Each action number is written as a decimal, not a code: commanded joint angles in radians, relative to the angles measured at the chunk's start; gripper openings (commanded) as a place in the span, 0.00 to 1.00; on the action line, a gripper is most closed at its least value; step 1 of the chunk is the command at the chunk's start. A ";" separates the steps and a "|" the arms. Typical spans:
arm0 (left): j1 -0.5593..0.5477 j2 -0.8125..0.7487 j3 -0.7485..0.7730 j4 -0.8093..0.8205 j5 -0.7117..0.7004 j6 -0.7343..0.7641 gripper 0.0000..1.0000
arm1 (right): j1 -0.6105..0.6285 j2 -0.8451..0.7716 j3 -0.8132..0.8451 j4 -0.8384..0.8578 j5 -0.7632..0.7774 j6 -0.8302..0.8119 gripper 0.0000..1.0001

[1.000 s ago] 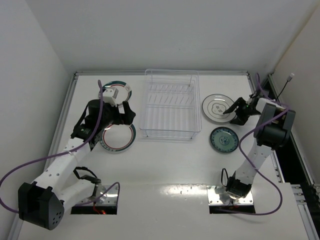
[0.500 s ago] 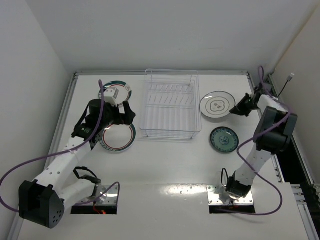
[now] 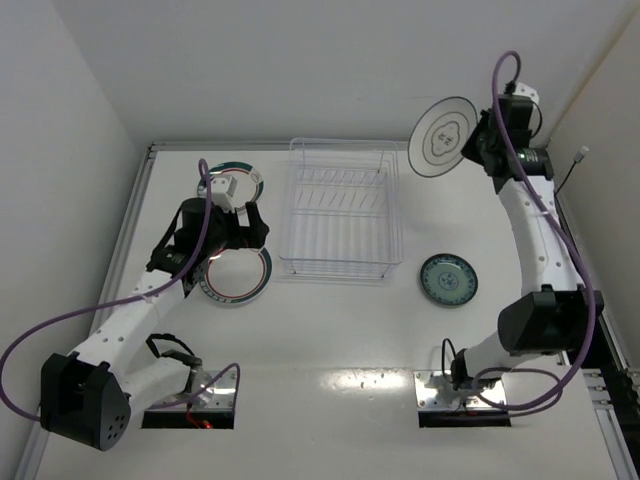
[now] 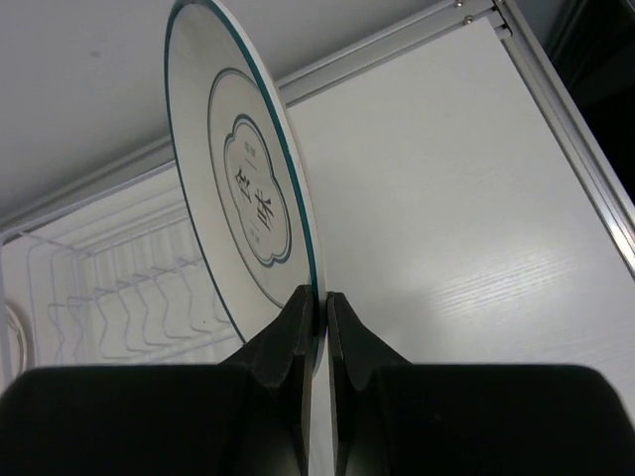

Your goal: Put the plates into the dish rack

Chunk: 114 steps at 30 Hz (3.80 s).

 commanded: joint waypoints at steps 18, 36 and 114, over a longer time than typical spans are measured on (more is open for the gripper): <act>-0.006 -0.012 0.026 0.004 -0.027 -0.003 0.99 | 0.371 0.456 0.498 -0.286 0.622 -0.074 0.00; -0.006 -0.021 0.026 0.004 -0.027 -0.003 0.99 | 0.431 0.470 0.449 -0.171 0.650 -0.166 0.00; -0.006 -0.021 0.035 -0.005 -0.027 -0.012 0.99 | -0.494 -0.405 -0.890 0.240 -0.635 0.261 0.00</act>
